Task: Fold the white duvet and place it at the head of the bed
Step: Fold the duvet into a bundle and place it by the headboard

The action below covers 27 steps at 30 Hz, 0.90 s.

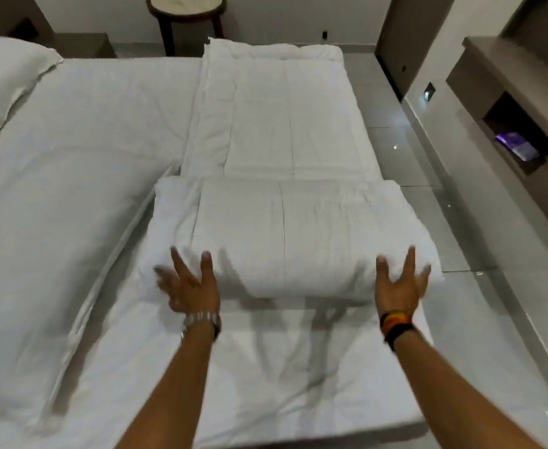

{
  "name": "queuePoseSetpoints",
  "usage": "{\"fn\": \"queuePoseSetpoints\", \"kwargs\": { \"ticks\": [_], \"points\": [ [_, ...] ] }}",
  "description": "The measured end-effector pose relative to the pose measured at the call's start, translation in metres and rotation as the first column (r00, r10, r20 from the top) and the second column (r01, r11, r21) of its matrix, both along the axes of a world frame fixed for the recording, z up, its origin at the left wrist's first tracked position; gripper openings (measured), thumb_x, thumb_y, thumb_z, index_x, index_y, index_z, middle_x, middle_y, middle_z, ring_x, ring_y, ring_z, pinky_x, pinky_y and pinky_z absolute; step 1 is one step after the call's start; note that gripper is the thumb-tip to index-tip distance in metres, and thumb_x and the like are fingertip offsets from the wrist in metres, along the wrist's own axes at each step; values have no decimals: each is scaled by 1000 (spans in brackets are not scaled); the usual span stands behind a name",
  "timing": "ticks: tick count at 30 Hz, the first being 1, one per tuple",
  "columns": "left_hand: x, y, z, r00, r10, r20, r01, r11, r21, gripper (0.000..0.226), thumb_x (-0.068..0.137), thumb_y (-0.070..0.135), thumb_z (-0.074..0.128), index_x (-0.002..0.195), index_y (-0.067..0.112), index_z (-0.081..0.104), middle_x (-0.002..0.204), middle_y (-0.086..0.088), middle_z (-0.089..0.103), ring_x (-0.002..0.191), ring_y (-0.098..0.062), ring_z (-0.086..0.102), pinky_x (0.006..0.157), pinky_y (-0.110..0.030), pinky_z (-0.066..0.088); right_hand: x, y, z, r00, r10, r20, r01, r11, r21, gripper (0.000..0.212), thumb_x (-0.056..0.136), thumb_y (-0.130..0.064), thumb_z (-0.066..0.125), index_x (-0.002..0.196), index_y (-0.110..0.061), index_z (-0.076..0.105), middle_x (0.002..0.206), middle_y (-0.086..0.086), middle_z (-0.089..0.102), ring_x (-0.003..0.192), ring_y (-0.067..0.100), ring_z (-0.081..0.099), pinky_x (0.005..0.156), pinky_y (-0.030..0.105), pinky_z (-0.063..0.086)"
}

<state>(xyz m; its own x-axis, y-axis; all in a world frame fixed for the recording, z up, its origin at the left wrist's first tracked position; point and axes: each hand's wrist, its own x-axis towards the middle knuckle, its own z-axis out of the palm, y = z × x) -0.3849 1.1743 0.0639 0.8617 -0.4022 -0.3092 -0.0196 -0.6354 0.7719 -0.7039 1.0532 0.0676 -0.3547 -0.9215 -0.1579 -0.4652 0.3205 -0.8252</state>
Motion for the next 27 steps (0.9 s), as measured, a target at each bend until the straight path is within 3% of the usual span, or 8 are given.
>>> {"fn": "queuePoseSetpoints", "kwargs": {
  "ticks": [2, 4, 6, 9, 12, 17, 22, 27],
  "points": [
    [-21, 5, -31, 985, 93, -146, -87, 995, 48, 90, 87, 82, 44, 157, 58, -7, 168, -6, -28, 157, -38, -13, 118, -70, 10, 6, 16, -36, 993, -94, 68, 81, 982, 172, 87, 92, -65, 62, 161, -53, 9, 172, 12, -18, 160, 31, -5, 127, 53, 13],
    [-34, 4, -45, 933, 192, -303, -209, 978, -26, 97, 84, 81, 50, 154, 60, -14, 167, -7, -31, 157, -36, -12, 118, -68, 9, 17, 15, -55, 972, -138, 192, 84, 960, 268, 100, 84, -80, 58, 156, -62, -9, 168, 12, -30, 159, 36, -7, 126, 58, 16],
    [-29, -11, -49, 890, 274, -365, -336, 935, -117, 110, 77, 85, 53, 156, 54, -18, 170, -14, -18, 159, -33, 0, 122, -65, 13, 32, -11, -61, 926, -267, 266, 189, 940, 285, 116, 72, -91, 58, 152, -61, -21, 170, 14, -25, 159, 37, -6, 121, 66, 24],
    [-2, -42, -50, 846, 378, -376, -457, 877, -147, 130, 64, 88, 68, 155, 54, -19, 170, -22, 1, 153, -41, 22, 117, -65, 27, 53, -62, -58, 864, -435, 254, 345, 878, 331, 134, 71, -80, 72, 159, -43, -23, 172, 21, -5, 159, 38, 5, 123, 60, 19],
    [17, -69, -47, 791, 440, -424, -523, 847, -96, 148, 52, 73, 88, 154, 56, -17, 169, -23, 4, 150, -43, 28, 113, -67, 32, 64, -89, -61, 823, -522, 225, 430, 830, 356, 154, 53, -75, 88, 160, -45, -19, 170, 25, 3, 157, 39, 16, 121, 62, 22],
    [29, -89, -62, 758, 462, -460, -549, 833, -68, 145, 64, 31, 97, 160, 48, -11, 166, -15, 23, 140, -29, 46, 113, -44, 37, 75, -99, -80, 787, -564, 251, 482, 815, 322, 145, 62, -43, 98, 161, -50, -7, 169, 24, -13, 156, 37, 19, 121, 56, 23],
    [17, -59, -55, 750, 461, -474, -573, 811, -120, 129, 73, 7, 90, 162, 42, 2, 161, -8, 33, 125, -18, 49, 96, -28, 36, 56, -67, -82, 814, -497, 299, 430, 863, 265, 136, 67, -30, 97, 161, -50, 1, 167, 20, 17, 146, 36, 38, 117, 49, 33],
    [-3, -6, -11, 760, 425, -491, -573, 795, -199, 127, 74, 5, 88, 161, 45, 5, 152, -15, 45, 106, -17, 48, 94, -31, 41, 40, -21, -46, 817, -455, 355, 389, 888, 245, 135, 65, -34, 97, 161, -49, 4, 164, 20, 26, 145, 37, 39, 118, 51, 33]
  ]
}}
